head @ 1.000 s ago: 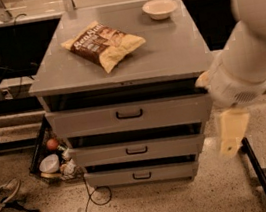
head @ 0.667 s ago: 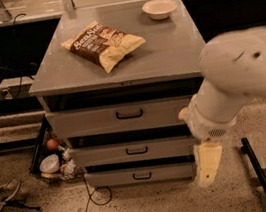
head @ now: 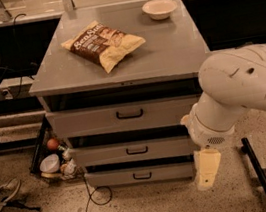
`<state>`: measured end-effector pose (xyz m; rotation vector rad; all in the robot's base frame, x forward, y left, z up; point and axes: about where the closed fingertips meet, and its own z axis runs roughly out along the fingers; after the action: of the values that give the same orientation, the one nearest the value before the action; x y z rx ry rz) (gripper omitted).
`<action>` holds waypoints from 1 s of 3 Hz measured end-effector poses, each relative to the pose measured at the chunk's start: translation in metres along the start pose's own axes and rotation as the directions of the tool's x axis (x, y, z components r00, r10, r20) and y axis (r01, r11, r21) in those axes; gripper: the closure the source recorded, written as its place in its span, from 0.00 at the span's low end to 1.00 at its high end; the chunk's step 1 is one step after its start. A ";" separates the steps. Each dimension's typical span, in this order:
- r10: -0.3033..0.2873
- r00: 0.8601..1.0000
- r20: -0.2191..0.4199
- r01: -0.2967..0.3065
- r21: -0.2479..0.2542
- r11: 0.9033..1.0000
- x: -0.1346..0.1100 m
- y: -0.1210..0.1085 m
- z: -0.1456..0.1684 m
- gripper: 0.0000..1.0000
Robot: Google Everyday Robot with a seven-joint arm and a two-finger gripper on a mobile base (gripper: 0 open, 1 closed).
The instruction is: Open top drawer
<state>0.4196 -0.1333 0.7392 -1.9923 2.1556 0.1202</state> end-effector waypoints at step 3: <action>0.113 0.990 0.088 -0.136 0.322 0.937 0.028 -0.126 0.041 0.00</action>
Offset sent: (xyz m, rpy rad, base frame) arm 0.1583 -0.0418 -0.0423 0.0944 -0.3928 -0.2404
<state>0.5465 -0.1634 0.7034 -1.6445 2.0963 -0.1415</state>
